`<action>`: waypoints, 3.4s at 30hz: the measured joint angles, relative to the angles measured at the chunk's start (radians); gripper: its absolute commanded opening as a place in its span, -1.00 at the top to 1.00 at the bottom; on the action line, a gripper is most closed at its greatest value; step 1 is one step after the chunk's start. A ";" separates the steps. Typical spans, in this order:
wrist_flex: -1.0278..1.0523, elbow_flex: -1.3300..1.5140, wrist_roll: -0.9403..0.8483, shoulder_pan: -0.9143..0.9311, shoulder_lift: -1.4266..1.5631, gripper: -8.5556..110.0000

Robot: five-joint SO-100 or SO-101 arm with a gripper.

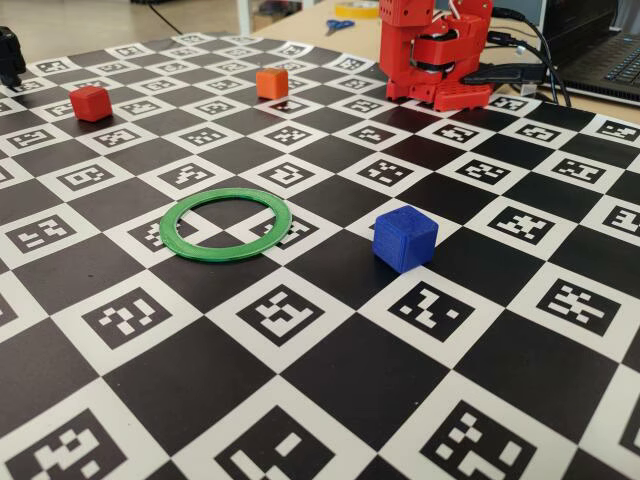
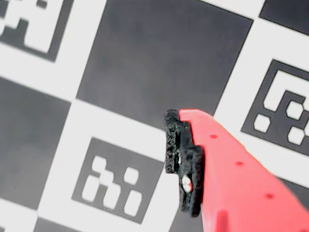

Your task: Grab the red cube then put it in the green circle then put the blue cube on top and finally the orange cube on top

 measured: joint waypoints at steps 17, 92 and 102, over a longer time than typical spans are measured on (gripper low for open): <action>-0.146 -0.245 0.023 0.044 -0.399 0.13; -0.179 -0.190 0.190 0.037 -0.448 0.72; -0.121 0.166 0.357 -0.046 -0.061 0.76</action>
